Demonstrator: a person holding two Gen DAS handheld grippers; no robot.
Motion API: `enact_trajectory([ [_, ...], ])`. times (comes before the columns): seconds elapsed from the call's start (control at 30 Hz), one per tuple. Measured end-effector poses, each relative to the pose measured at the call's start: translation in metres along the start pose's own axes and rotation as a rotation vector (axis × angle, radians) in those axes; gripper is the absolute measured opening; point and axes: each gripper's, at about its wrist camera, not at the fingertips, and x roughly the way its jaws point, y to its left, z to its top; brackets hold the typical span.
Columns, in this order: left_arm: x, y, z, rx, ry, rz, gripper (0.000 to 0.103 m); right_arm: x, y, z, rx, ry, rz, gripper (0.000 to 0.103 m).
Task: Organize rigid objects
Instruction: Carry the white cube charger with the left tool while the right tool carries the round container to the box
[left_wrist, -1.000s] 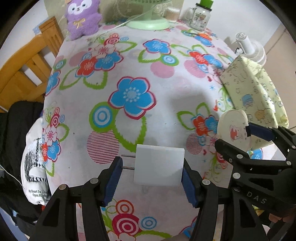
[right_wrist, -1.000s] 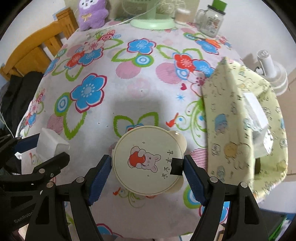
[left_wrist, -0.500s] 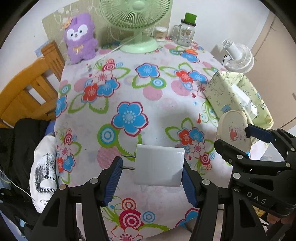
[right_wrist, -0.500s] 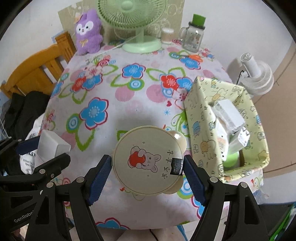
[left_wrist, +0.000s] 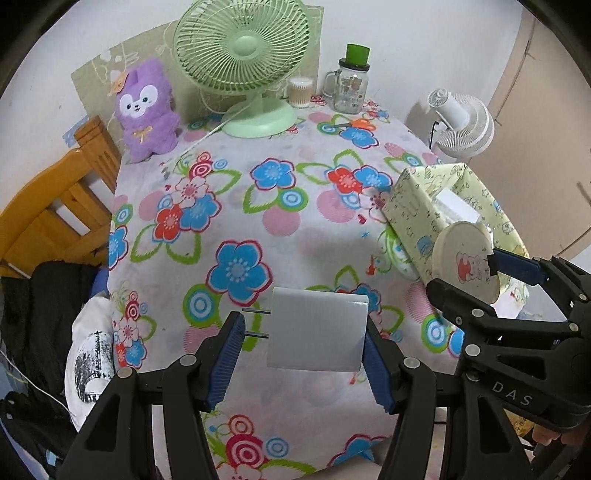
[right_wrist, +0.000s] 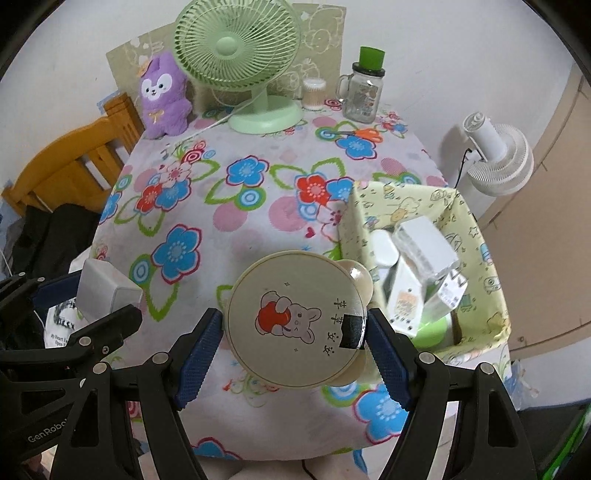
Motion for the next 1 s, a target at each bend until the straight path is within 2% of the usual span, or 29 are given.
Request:
enact_trajectory([
  [0.33,0.005,-0.04,0.025,-0.013,-0.013,-0.013,0.063,-0.004,-0.05,0.017,-0.002,0.0,0.002,0.079],
  [0.57,0.005,-0.07,0.04,0.012,-0.029,-0.003,0.063,-0.007,-0.083,0.02,0.017,-0.007,0.005,0.079],
  [1.0,0.011,-0.118,0.06,0.056,-0.043,-0.033,0.063,-0.012,-0.132,0.022,0.048,-0.018,-0.021,0.079],
])
